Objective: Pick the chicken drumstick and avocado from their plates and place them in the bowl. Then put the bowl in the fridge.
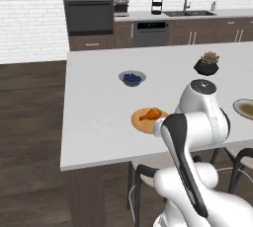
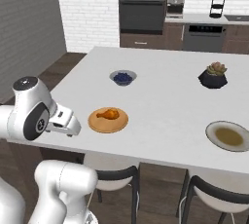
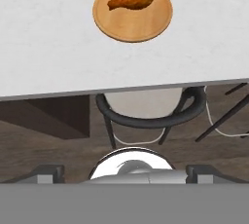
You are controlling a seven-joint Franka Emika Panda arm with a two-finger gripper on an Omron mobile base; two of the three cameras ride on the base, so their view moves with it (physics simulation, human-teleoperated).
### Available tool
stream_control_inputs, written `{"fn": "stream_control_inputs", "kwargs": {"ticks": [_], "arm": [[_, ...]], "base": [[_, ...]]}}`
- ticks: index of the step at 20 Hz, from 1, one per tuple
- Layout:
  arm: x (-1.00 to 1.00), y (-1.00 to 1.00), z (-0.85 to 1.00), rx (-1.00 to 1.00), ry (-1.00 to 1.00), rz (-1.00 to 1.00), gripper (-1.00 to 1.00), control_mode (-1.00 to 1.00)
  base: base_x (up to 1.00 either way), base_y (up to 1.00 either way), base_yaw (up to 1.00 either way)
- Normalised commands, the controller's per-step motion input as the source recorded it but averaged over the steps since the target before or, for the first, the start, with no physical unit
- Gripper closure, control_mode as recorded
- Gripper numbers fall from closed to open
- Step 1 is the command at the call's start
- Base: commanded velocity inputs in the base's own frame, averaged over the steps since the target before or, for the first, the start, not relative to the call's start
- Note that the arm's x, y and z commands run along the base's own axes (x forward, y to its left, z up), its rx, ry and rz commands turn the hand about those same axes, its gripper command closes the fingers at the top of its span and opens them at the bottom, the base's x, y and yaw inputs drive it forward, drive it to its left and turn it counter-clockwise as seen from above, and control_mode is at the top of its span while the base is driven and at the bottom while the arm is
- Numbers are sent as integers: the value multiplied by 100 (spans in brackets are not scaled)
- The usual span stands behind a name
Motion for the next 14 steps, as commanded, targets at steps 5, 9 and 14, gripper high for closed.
{"fn": "stream_control_inputs", "kwargs": {"ticks": [5,9,14], "arm": [[0,0,0,0,0,0,-100,100],[17,0,0,0,0,0,-100,-100],[64,-4,11,0,8,-8,-100,-100]], "base": [[44,0,0],[15,0,0],[0,0,0]]}}
